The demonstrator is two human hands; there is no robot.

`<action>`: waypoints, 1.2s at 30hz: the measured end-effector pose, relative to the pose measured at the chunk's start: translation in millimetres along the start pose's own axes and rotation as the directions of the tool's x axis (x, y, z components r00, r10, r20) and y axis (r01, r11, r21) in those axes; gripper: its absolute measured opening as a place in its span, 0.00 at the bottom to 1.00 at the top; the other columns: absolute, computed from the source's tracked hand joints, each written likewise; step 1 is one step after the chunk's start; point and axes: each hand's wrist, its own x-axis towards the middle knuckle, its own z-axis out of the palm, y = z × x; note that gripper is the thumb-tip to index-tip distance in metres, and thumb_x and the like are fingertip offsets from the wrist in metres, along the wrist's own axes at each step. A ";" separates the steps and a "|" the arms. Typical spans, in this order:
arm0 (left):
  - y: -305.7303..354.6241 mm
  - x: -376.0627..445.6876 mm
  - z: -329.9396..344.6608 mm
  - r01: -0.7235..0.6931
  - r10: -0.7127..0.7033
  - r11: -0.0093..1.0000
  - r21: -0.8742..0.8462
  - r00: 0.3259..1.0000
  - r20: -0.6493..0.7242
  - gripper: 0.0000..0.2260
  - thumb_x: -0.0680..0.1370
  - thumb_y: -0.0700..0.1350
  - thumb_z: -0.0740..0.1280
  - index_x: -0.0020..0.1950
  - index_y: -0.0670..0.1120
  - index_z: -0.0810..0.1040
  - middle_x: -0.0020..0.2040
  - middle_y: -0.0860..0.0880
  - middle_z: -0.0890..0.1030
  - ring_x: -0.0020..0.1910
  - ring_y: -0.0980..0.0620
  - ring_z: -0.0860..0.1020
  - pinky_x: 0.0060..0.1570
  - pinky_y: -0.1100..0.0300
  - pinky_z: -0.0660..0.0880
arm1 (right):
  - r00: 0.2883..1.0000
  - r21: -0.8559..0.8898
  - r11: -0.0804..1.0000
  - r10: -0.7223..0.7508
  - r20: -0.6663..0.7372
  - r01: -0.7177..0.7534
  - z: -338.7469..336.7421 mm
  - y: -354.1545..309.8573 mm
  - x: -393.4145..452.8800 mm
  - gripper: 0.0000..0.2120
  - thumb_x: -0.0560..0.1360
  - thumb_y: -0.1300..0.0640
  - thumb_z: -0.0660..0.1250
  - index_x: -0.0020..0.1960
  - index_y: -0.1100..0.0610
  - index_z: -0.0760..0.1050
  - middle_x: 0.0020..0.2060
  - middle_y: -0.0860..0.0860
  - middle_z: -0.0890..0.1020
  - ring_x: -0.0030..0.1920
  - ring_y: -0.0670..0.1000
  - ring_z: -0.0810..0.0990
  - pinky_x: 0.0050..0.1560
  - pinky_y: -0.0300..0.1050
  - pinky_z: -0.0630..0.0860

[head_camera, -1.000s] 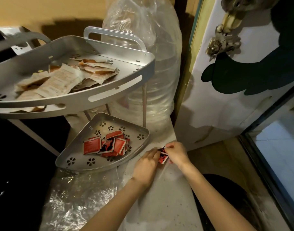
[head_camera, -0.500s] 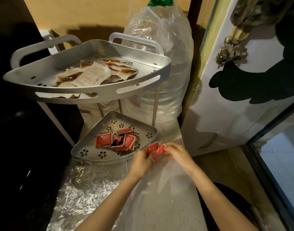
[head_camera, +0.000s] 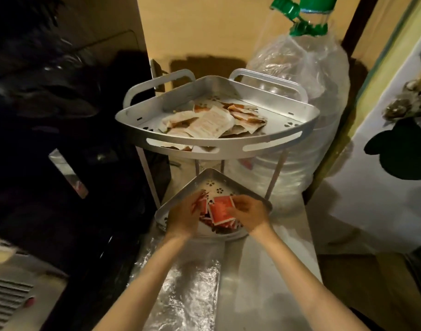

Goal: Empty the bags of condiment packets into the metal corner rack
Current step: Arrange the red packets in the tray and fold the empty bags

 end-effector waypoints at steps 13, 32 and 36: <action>-48.6 17.2 12.2 -0.074 -0.047 0.863 0.500 0.973 0.227 0.21 0.80 0.46 0.53 0.73 0.44 0.59 0.74 0.44 0.60 0.73 0.46 0.58 0.71 0.52 0.56 | 0.995 -0.674 0.735 -0.097 0.004 0.074 35.3 18.0 17.5 0.13 0.71 0.51 0.69 0.55 0.49 0.76 0.58 0.45 0.77 0.56 0.47 0.76 0.49 0.39 0.71; -81.6 -145.3 -22.8 0.146 -0.114 0.908 0.392 0.988 -0.104 0.24 0.78 0.46 0.60 0.73 0.45 0.59 0.74 0.43 0.59 0.73 0.44 0.57 0.70 0.49 0.55 | 0.995 -0.598 0.801 -0.082 -0.051 0.035 32.2 60.2 -103.6 0.17 0.74 0.50 0.65 0.58 0.59 0.76 0.56 0.55 0.78 0.59 0.56 0.73 0.56 0.47 0.70; -95.0 -166.9 -24.4 0.150 -0.107 0.891 0.429 0.987 -0.123 0.23 0.76 0.43 0.64 0.70 0.39 0.64 0.72 0.37 0.62 0.72 0.38 0.60 0.69 0.43 0.59 | 0.996 -0.693 0.719 -0.089 -0.027 0.045 45.0 67.4 -133.2 0.20 0.75 0.47 0.62 0.59 0.60 0.75 0.58 0.54 0.76 0.60 0.55 0.69 0.60 0.47 0.67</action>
